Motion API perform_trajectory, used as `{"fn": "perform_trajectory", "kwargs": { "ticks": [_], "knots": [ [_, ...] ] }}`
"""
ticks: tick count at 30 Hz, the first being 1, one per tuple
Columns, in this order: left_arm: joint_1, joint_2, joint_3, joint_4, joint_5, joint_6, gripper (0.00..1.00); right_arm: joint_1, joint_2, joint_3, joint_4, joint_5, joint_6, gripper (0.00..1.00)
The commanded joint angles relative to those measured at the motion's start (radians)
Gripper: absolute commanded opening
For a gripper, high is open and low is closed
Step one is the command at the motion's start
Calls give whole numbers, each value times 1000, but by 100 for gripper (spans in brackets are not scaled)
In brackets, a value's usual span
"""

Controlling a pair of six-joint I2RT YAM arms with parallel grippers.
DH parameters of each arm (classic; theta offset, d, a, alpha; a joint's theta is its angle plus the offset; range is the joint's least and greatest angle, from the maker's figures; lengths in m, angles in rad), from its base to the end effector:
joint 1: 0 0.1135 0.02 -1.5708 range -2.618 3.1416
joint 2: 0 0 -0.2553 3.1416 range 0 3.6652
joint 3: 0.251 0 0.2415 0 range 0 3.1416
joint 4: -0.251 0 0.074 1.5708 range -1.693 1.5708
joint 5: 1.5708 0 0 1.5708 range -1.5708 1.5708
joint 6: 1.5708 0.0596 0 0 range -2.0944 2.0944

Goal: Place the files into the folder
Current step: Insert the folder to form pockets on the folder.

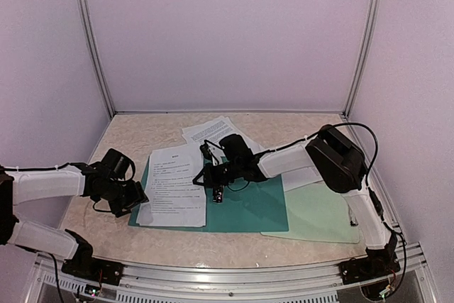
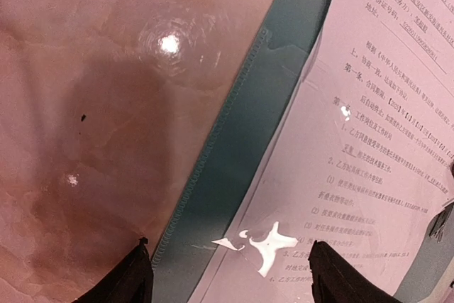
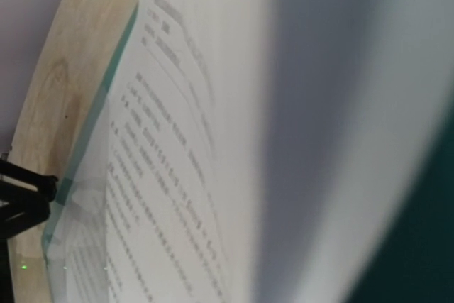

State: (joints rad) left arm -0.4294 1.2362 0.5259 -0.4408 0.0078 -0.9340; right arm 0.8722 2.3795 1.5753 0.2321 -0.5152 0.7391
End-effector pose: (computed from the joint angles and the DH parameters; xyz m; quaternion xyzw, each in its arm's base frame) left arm 0.1881 -0.0866 0.1256 -0.2434 0.9473 -0.1342 0.1593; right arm 0.3094 0.4140 0.0947 -0.1782 0.8389 0.4889 0.1594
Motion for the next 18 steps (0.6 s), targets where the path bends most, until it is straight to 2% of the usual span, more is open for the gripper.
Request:
{"fn": "perform_trajectory", "kwargs": {
  "ticks": [1,9,18],
  "knots": [
    [-17,24,-22,-58,27,-1,73,24,17,25,17,4,20,0],
    [-20,22,-21,-61,26,1,73,41,16,18,31,32,38,0],
    [-20,14,-15,-75,15,2,73,43,-51,-30,-51,111,-45,0]
  ]
}}
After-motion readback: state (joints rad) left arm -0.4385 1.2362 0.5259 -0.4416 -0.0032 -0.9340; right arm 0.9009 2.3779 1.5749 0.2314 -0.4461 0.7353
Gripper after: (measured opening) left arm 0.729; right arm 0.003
